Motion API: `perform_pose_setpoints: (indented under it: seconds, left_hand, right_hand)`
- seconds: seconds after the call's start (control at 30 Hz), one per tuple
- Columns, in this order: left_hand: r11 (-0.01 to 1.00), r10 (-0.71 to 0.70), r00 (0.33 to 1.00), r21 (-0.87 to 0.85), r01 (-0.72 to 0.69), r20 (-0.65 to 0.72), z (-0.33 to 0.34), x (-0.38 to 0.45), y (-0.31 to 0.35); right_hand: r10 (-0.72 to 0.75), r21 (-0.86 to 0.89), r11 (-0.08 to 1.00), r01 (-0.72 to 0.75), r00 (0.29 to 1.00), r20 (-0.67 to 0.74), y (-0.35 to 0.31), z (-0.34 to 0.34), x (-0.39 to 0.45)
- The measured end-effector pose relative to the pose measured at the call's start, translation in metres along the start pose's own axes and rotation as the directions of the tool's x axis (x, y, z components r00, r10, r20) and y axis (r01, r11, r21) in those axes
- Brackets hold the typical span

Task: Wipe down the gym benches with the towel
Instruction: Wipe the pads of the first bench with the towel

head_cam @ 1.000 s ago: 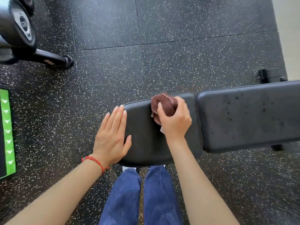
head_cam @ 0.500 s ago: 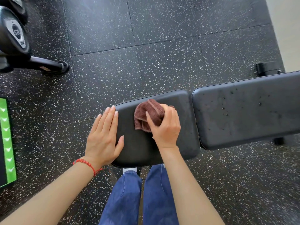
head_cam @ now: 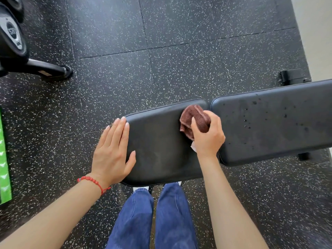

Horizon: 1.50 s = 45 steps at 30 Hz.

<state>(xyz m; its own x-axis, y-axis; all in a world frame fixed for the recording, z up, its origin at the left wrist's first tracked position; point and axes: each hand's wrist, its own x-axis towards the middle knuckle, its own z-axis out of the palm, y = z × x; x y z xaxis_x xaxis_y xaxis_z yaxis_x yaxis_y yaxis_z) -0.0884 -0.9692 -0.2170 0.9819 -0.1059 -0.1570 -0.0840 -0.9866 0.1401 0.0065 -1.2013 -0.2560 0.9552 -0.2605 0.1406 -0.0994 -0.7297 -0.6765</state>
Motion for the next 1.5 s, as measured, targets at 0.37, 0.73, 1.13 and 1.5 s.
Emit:
perform_pose_setpoints:
  seconds: [0.37,0.73,1.13,1.5]
  left_hand:
    - [1.000,0.006,1.000,-0.016,-0.006,0.017,-0.001,-0.001,-0.001]
    - [1.000,0.019,1.000,-0.008,-0.019,-0.012,-0.002,0.000,0.000]
    - [1.000,0.017,1.000,-0.001,-0.017,-0.022,0.001,-0.001,-0.001]
    - [0.998,-0.023,1.000,0.065,0.022,0.015,-0.001,-0.002,0.006]
  right_hand:
    - [-0.197,0.248,0.951,0.183,0.980,0.031,-0.068,-0.003,-0.137]
    - [-0.291,0.084,0.951,0.298,0.953,-0.084,-0.054,0.016,-0.122]
    - [0.069,0.008,0.998,-0.068,0.982,-0.177,0.017,-0.005,-0.066]
    - [0.054,-0.026,0.998,-0.057,0.994,-0.096,0.033,-0.026,-0.070]
